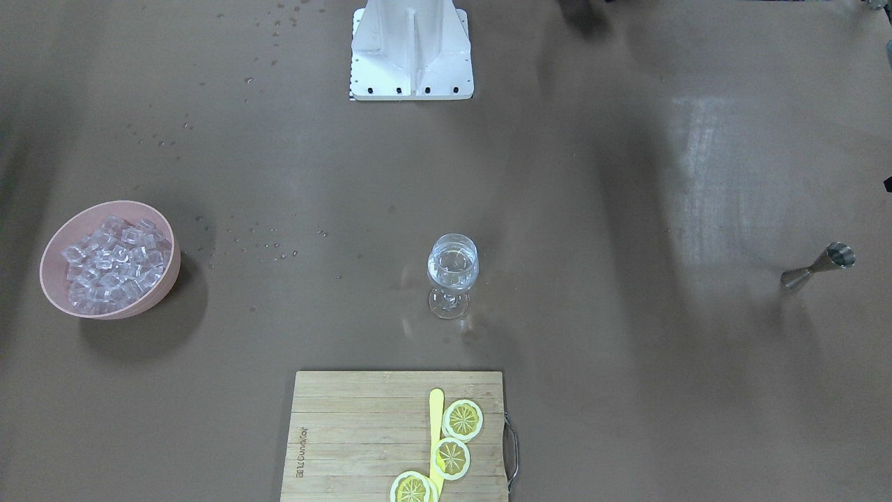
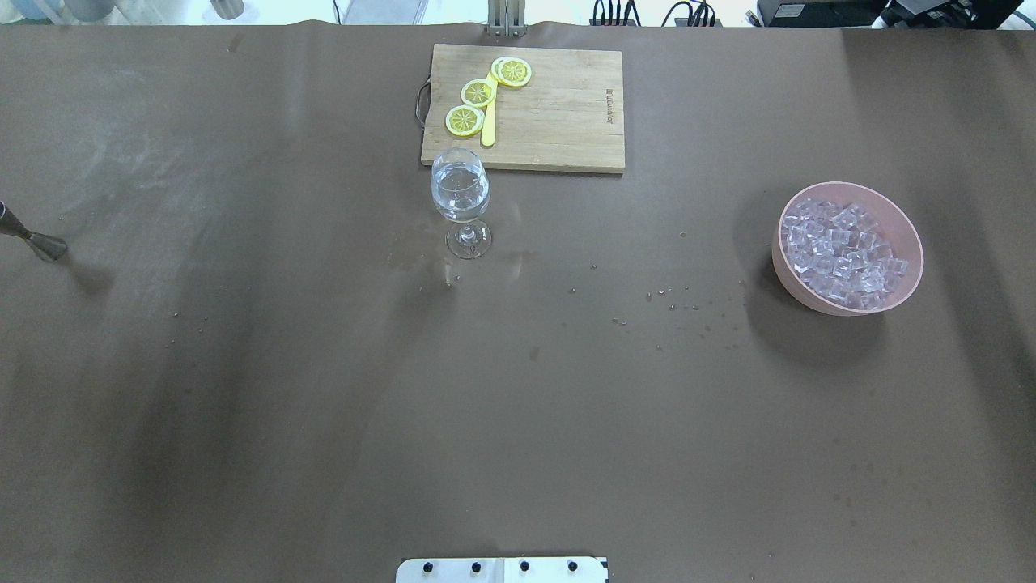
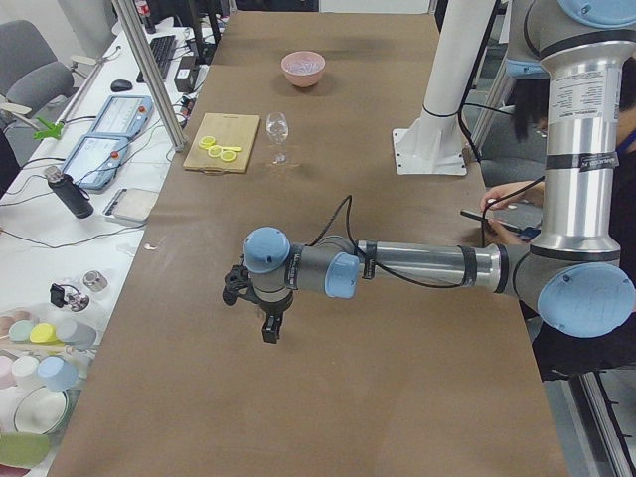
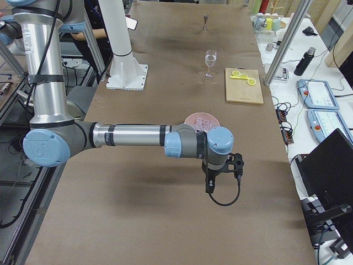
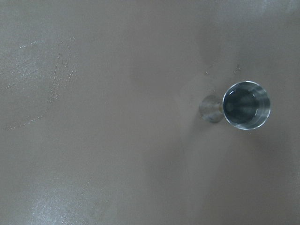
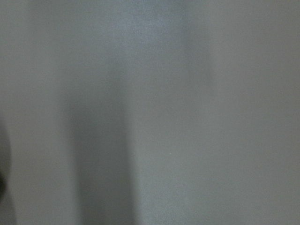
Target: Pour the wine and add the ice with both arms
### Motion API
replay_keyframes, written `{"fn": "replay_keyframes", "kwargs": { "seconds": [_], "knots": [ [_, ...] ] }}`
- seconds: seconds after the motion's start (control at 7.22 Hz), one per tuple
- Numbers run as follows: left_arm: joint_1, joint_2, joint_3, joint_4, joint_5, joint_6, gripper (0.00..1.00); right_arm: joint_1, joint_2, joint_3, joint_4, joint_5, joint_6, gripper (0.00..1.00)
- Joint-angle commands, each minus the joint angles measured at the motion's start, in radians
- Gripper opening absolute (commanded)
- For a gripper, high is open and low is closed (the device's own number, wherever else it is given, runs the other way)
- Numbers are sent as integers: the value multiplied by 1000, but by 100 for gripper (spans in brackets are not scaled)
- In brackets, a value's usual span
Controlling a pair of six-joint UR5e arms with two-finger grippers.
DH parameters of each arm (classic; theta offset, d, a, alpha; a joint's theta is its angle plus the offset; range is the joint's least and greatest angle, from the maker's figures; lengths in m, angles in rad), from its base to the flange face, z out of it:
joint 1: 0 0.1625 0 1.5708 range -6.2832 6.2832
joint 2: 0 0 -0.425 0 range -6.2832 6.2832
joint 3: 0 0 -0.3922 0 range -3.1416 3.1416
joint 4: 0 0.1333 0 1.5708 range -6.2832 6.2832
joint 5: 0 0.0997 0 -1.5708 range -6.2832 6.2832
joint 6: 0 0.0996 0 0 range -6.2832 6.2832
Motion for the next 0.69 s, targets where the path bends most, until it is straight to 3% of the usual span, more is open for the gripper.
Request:
{"fn": "replay_keyframes", "kwargs": {
  "seconds": [0.0,0.55],
  "knots": [
    [-5,2,-8,0,-3,-2,97,0,3,2,-4,2,0,100],
    [-28,4,-21,-2,0,-40,97,-2,20,9,1,-13,-3,100]
  ]
}}
